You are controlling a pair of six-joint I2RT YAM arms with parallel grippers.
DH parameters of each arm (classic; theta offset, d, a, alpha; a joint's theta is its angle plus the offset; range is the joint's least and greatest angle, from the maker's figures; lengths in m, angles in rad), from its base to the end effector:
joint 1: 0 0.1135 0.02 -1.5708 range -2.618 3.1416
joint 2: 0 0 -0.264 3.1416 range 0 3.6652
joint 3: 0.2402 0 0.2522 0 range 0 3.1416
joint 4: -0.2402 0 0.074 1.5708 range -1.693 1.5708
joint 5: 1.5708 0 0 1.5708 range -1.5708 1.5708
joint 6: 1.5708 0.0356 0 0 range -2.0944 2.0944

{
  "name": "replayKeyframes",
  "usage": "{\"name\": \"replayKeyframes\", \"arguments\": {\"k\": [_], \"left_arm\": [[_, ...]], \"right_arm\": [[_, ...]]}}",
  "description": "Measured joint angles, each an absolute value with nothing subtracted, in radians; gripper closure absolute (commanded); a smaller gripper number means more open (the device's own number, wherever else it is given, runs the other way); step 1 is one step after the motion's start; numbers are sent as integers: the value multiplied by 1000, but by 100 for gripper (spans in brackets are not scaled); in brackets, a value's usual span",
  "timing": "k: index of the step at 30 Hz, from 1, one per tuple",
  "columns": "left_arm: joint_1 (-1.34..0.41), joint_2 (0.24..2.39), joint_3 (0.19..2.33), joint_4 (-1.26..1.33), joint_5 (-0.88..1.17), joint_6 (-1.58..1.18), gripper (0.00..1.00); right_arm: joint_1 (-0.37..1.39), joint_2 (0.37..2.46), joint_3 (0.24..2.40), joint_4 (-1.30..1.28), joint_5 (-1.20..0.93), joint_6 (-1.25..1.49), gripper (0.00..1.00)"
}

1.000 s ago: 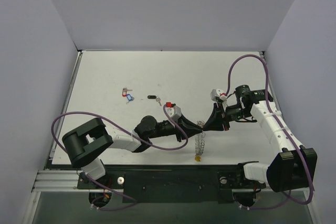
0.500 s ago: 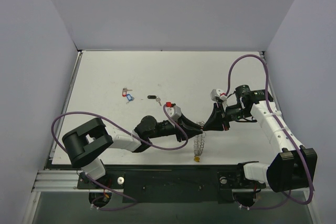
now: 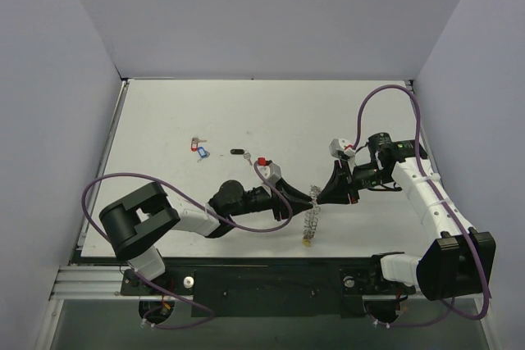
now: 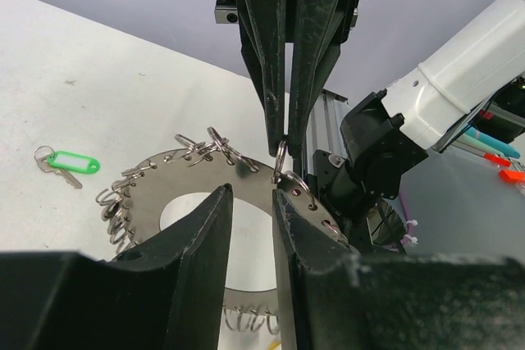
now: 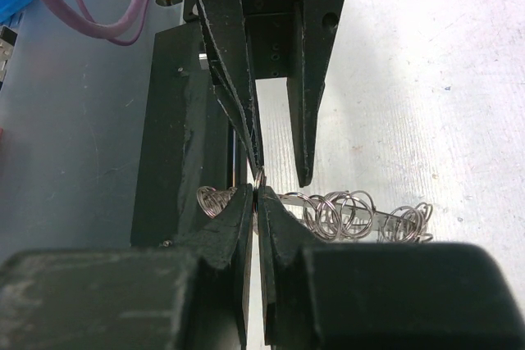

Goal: Put the keys on the keyring

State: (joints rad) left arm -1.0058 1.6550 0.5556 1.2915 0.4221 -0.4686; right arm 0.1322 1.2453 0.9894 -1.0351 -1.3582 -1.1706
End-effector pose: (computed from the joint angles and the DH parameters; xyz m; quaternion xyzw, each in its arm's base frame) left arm 0.1544 -0.2708 0.2059 0.3209 0.5567 -0.6059 0.4691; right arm 0.2038 0.0622 0.2813 -0.5368 0.5597 0.4862 0.4028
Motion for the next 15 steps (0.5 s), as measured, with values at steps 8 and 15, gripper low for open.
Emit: {"name": "replayKeyframes", "arguments": {"k": [8,15], "left_arm": [[-1005,1668,556,1292,425,-488,66],[-1005,1671,556,1292,439,-495,66]], "right_arm": [[132,1245,989,-1036,-1358,-1171,100],[132,1245,989,-1035,-1358,-1171,100]]}}
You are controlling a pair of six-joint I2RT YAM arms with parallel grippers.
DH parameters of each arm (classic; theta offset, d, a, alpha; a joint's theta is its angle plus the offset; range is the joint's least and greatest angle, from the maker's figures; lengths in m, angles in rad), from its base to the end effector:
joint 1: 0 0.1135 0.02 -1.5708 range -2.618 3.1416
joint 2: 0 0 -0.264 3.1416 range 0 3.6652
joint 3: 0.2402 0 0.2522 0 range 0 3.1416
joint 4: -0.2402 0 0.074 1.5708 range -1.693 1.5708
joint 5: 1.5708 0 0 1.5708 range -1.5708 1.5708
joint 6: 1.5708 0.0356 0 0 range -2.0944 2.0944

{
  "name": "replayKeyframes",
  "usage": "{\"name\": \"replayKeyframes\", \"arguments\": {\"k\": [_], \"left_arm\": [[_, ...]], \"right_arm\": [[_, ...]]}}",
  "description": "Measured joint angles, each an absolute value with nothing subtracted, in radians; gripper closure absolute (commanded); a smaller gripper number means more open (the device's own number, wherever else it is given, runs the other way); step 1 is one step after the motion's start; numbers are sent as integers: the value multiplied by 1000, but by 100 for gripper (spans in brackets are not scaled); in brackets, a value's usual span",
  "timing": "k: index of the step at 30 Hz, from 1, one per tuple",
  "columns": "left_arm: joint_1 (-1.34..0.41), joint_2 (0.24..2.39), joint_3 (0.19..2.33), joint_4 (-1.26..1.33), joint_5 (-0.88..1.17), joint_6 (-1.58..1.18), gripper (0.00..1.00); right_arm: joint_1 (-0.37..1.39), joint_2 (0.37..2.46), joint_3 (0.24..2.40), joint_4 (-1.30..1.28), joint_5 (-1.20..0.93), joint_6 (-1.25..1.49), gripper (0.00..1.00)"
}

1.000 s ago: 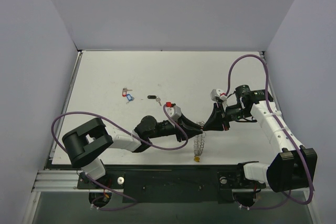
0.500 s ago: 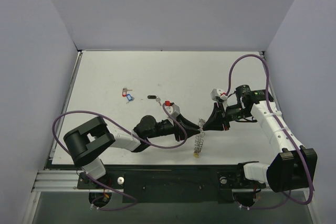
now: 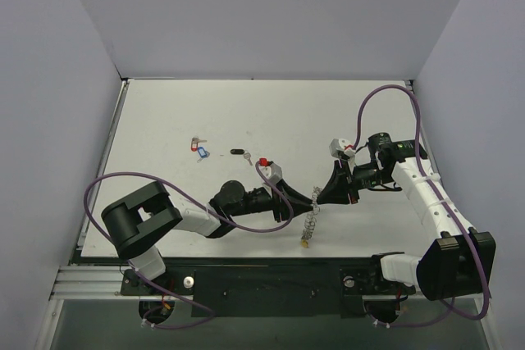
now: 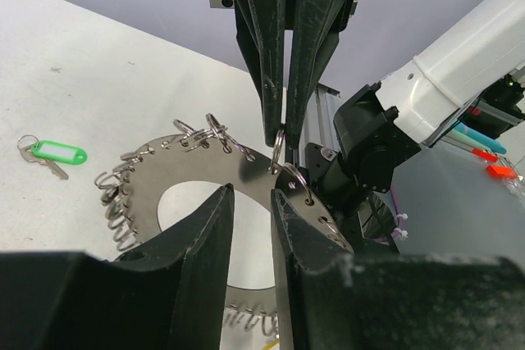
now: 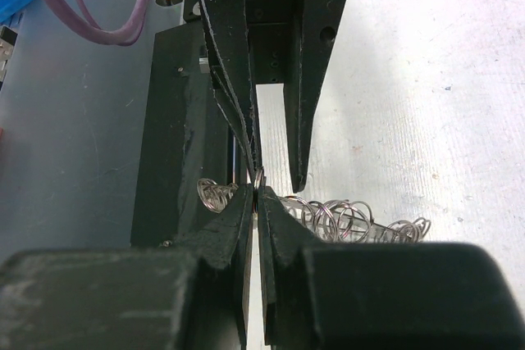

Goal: Put the keys on the keyring

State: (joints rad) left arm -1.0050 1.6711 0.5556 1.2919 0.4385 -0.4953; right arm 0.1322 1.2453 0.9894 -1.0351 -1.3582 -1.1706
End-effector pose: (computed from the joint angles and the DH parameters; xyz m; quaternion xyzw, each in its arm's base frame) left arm 0.1548 -0.2720 0.2012 0.3194 0.5644 -0.6123 0.4522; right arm 0.2038 0.0622 0.2813 -0.5368 0.5597 0.4862 0.4028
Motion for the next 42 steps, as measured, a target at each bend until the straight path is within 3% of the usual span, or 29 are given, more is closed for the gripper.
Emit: {"name": "replayKeyframes", "arguments": {"k": [42], "left_arm": [[-1007,1651,556,1292,430,-506,69]], "right_arm": [[132,1245,989,-1032,-1358,-1171,100]]}}
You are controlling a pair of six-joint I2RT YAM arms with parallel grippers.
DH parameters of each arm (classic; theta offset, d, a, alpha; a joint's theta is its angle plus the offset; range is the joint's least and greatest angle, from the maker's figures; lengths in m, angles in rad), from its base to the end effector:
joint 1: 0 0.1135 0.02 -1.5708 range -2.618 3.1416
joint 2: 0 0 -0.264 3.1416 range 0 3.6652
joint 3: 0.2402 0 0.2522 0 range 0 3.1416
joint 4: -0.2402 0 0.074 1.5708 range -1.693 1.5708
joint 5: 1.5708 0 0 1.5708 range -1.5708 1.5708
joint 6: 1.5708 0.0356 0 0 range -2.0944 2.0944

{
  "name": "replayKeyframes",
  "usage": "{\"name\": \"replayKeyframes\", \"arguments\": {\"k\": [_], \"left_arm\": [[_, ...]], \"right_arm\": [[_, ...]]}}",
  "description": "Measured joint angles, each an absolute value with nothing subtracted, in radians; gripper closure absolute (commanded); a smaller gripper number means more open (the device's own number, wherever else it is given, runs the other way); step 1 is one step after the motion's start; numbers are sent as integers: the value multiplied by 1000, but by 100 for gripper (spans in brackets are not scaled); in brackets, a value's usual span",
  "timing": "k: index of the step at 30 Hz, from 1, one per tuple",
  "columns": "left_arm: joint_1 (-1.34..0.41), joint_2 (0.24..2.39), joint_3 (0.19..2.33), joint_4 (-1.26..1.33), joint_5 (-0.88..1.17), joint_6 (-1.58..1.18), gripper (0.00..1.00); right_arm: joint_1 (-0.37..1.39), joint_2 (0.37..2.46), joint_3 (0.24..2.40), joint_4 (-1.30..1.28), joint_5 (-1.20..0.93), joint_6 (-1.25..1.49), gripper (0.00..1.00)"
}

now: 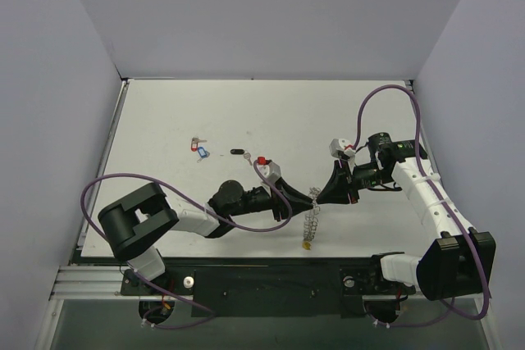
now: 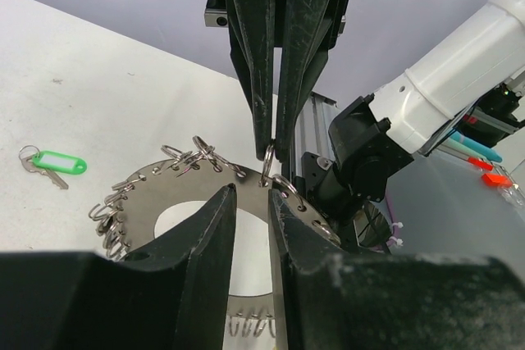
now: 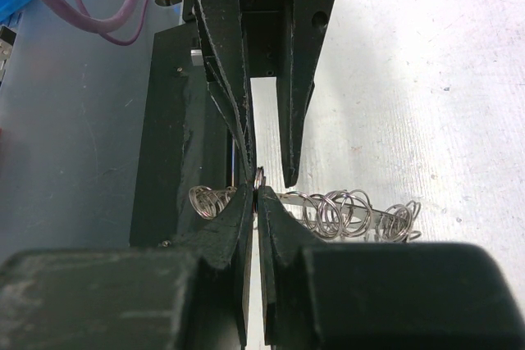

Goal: Put the keys on the keyring

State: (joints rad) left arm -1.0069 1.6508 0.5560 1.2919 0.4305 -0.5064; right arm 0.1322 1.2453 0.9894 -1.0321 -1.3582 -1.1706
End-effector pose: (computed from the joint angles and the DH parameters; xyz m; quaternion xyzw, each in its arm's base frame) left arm 0.1536 -0.2708 0.2072 0.3134 0.5593 -0.6171 0.4563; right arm 0.2041 0.0622 0.2814 -0.5375 0.5590 0.4855 0.4038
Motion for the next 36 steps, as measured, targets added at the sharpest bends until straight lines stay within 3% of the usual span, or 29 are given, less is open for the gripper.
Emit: {"name": "replayKeyframes", "arguments": {"k": [15,22,29,36], "left_arm": [[-1011,1630,567,1292,435,-513,70],[-1016,1630,581,1291,442,-512,84],[-1016,1630,581,1291,443,-497,73],[-1016,1630,581,1291,446,-489,72]], "right_arm": [[132,1245,989,-1032,-1358,-1171,100],[132,1245,989,-1032,-1359,-1171,100],[132,1245,989,-1032,-1360,-1171,100],[132,1245,989,-1031,-1359,-1171,100]]}}
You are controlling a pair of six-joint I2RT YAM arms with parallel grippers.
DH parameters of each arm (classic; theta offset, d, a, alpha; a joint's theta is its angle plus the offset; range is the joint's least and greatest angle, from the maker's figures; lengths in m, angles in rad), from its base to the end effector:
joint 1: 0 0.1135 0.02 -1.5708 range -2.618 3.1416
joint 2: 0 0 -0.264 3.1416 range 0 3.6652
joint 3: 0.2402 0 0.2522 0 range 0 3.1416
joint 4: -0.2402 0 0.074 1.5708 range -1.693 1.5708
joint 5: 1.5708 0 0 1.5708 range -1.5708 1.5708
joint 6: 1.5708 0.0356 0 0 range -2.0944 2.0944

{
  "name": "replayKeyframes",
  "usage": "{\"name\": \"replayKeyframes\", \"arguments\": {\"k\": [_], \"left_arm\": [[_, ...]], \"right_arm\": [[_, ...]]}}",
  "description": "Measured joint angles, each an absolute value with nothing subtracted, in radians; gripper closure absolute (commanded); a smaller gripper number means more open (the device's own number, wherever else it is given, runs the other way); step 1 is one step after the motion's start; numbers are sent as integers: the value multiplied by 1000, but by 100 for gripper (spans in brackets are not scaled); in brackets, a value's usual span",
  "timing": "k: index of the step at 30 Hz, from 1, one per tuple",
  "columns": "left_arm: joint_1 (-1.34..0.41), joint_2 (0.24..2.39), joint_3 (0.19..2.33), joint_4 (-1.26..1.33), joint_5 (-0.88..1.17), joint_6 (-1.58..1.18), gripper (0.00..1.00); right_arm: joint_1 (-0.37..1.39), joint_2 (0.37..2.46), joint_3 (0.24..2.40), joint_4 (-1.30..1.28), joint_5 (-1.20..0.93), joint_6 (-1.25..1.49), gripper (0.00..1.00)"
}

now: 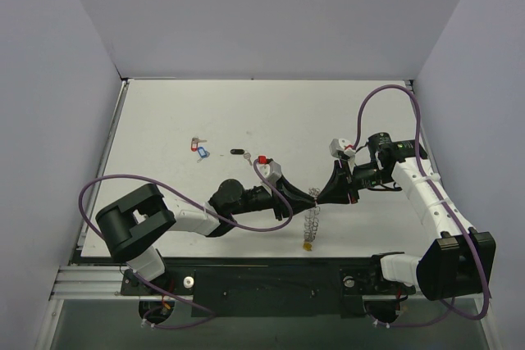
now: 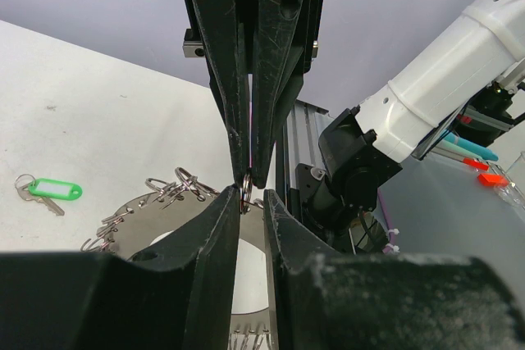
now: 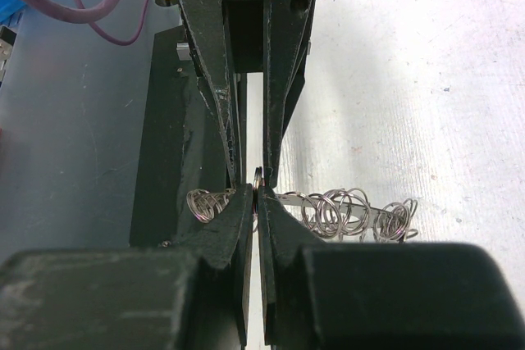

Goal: Put the keys on the keyring

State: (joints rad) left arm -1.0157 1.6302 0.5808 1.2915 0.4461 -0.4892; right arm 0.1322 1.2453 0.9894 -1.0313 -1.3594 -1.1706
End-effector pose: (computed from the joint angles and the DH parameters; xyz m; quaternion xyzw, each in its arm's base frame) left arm 0.1518 -0.2739 0.2199 0.3246 0.5352 -0.6243 0.4673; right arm 0.2041 0.0623 0.2815 -0.5375 0.5584 0.4857 0.4042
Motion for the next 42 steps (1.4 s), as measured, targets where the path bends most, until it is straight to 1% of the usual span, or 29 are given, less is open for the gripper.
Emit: {"name": "replayKeyframes", "arguments": {"k": [22,31,35,39,40,42], "left_arm": [[-1016,1636,581,1291,447,-485,73],[-1016,1638,580,1292,447,-477,71],[-1015,1639,580,1291,447,-476,73],[-1015,1639,580,1291,446,-474,82],[-1015,1639,580,1292,446,-474,91],[-1015,1641,580,1291,446,-475,100]], "right_arm": [[132,1245,989,-1031,-1359,-1171,100],[132,1245,989,-1031,-1359,-1171,100],[132,1245,989,-1031,-1359,-1171,100],[132,1245,989,-1031,-1359,-1171,100],[132,1245,989,-1031,-1359,-1171,100],[132,1245,989,-1031,-1359,-1170,100]]}}
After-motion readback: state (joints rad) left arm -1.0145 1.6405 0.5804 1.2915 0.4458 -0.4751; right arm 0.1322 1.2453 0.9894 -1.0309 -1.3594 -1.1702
